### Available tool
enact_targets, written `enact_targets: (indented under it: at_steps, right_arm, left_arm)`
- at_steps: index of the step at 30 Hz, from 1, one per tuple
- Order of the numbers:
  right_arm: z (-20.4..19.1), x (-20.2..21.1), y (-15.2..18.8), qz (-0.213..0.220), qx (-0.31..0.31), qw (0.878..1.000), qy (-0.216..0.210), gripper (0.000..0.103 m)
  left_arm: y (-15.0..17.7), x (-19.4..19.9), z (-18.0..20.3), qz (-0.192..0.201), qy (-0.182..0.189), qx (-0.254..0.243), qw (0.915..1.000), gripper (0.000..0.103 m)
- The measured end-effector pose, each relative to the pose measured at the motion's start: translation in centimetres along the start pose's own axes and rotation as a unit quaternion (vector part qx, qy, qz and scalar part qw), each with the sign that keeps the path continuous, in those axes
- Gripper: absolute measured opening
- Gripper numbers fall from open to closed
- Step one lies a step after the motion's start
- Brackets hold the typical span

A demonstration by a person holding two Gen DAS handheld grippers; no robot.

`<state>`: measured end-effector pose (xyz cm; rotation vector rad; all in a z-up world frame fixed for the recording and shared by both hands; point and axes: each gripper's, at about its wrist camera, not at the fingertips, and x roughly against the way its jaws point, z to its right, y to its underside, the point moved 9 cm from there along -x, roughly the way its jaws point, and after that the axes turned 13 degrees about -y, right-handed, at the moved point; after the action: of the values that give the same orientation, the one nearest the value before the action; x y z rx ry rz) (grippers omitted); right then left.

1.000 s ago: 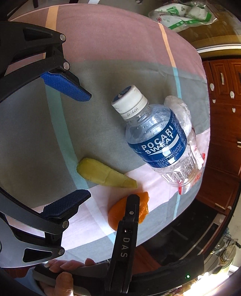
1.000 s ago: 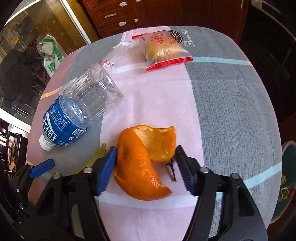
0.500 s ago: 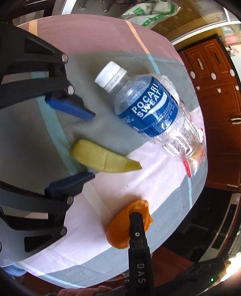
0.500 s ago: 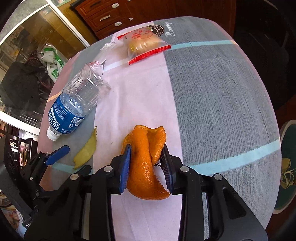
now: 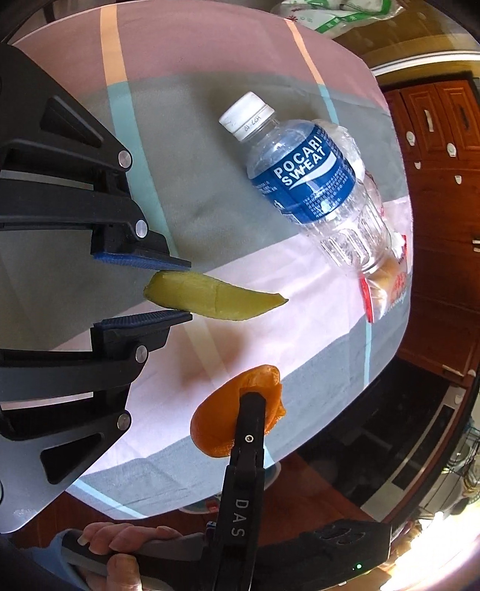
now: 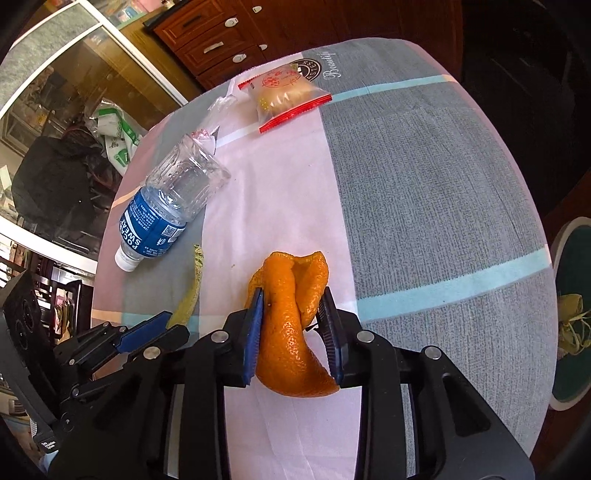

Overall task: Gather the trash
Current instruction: 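Carry the banana peel and orange peel over the bin and open both tools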

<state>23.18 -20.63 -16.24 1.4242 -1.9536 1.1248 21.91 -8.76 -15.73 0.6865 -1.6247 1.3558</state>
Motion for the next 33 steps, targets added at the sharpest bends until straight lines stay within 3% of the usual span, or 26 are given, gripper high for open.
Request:
enact_targets:
  at_steps: [13, 33]
  right_arm:
    - [3.1, 5.5, 1.5, 0.039, -0.036, 0.998, -0.016, 0.028]
    - [10.0, 13.3, 3.2, 0.108, -0.094, 0.989, -0.040, 0.028]
  left_arm:
    - [-0.7, 3.4, 5.4, 0.017, -0.004, -0.037, 0.9992, 0.022]
    - [-0.9, 4.2, 17.4, 0.008, 0.019, -0.124, 0.9921, 0.023]
